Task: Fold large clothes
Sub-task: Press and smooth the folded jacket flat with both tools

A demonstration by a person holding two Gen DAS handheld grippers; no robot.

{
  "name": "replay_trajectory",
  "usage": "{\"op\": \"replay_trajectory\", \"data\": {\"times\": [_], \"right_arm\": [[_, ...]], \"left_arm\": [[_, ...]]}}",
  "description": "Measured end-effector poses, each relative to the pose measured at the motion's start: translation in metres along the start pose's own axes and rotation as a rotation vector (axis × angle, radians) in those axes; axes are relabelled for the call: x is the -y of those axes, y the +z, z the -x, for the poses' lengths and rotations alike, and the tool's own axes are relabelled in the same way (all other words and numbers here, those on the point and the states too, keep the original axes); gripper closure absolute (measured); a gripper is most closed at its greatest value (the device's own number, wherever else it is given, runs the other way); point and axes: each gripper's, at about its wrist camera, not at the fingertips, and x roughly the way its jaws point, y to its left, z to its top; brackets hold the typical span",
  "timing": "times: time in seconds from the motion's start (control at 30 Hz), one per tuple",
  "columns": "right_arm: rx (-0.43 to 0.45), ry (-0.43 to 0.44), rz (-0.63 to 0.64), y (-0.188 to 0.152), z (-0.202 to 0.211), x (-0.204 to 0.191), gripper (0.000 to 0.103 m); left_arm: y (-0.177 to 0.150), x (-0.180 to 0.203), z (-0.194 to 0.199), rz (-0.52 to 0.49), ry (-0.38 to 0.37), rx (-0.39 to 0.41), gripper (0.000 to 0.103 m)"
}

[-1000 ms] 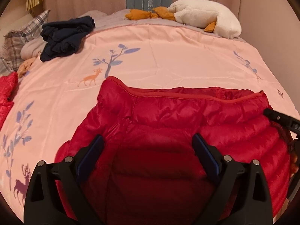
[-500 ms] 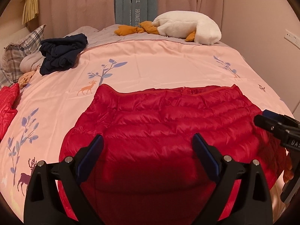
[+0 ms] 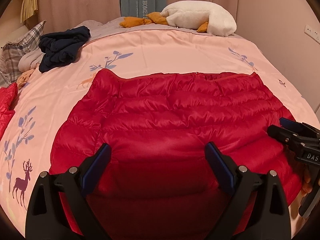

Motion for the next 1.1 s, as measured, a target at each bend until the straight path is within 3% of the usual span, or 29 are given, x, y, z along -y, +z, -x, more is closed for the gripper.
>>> {"op": "replay_trajectory", "data": {"times": [0.5,1.1], "right_arm": [[0.092,0.003,0.044,-0.008,0.053,-0.018,0.021],[0.020,-0.019,0.040,-0.031,0.029,-0.010,0.021]], "left_arm": [[-0.007,0.016,0.045,-0.020,-0.029,0.070,0.007],[-0.026,0.019,0.030,-0.027,-0.033,0.017,0.007]]}}
